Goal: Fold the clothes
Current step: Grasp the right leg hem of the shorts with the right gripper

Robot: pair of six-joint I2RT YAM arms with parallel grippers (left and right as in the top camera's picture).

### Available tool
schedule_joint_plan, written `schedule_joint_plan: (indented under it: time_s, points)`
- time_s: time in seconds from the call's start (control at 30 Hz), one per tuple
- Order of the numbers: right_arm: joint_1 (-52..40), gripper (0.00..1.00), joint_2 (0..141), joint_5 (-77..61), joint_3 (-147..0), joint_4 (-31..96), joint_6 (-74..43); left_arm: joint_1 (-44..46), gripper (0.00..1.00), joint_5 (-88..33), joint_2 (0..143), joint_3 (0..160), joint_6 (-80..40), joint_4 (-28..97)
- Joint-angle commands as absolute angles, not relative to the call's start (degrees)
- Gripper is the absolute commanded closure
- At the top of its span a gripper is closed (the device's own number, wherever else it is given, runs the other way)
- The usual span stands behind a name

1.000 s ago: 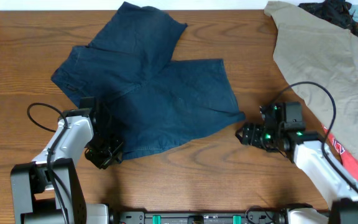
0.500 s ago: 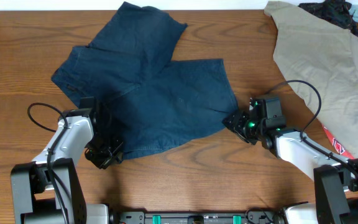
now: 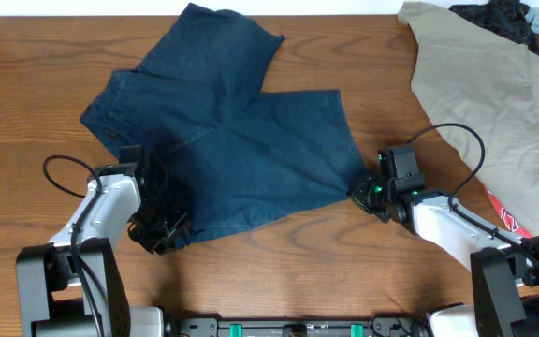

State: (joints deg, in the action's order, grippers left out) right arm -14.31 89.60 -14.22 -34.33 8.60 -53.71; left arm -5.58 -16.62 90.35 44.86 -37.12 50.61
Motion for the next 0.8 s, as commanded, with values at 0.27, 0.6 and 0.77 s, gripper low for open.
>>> schedule_joint_plan:
  time_s: [0.27,0.6,0.77]
  points:
    - [-14.1,0.99,90.5,-9.2,-33.6,15.2,-53.2,-5.7,0.56,-17.3,87.2,48.4,-22.6,51.5]
    - [-14.0,0.99,90.4,-2.6,-33.6,22.9,-54.4,-3.0,0.55,-13.0,75.2,48.8,-18.8,54.5]
    - [-13.3,0.99,90.2,2.3,-33.9,26.3,-54.4,3.0,0.55,-11.0,71.9,48.6,-18.9,55.7]
